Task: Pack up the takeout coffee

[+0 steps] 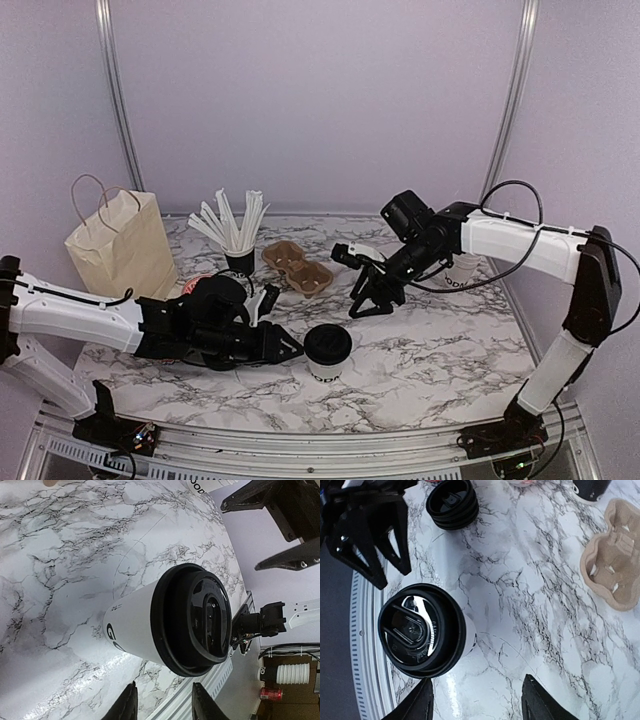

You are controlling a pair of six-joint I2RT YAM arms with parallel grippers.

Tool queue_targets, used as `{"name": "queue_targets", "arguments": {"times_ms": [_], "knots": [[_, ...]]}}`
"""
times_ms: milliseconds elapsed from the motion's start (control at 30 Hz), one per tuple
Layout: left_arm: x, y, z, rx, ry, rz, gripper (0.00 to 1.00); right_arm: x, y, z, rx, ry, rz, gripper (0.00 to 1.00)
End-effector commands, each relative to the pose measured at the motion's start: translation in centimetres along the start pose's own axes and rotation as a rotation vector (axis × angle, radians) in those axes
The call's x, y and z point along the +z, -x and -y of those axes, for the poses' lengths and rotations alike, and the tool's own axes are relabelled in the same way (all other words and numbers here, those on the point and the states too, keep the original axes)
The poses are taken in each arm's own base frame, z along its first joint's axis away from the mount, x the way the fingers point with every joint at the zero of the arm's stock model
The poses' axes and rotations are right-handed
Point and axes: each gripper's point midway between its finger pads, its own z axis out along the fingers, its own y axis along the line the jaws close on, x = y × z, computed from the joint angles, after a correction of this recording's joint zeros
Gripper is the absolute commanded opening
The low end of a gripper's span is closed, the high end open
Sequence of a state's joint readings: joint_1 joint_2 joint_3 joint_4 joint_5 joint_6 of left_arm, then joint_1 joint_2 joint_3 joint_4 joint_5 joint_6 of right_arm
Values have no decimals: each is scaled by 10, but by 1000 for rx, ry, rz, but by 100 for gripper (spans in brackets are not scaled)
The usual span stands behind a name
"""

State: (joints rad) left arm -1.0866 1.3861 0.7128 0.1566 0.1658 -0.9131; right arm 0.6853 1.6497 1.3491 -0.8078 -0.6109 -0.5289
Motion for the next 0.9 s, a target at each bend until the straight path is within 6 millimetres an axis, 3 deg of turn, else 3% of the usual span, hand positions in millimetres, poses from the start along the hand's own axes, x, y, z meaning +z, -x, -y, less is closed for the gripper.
{"name": "queue_targets", "arguments": {"times_ms": [0, 367, 700, 867], "knots": [[9, -1, 16, -29, -72, -23, 36, 9, 1, 12, 120, 61, 41, 55], [23, -4, 23, -18, -100, -67, 35, 26, -7, 12, 185, 138, 28, 52], [14, -11, 27, -25, -130, -90, 36, 31, -14, 10, 209, 165, 13, 53], [21, -7, 32, -12, -129, -86, 36, 33, -16, 9, 214, 175, 8, 54]]}}
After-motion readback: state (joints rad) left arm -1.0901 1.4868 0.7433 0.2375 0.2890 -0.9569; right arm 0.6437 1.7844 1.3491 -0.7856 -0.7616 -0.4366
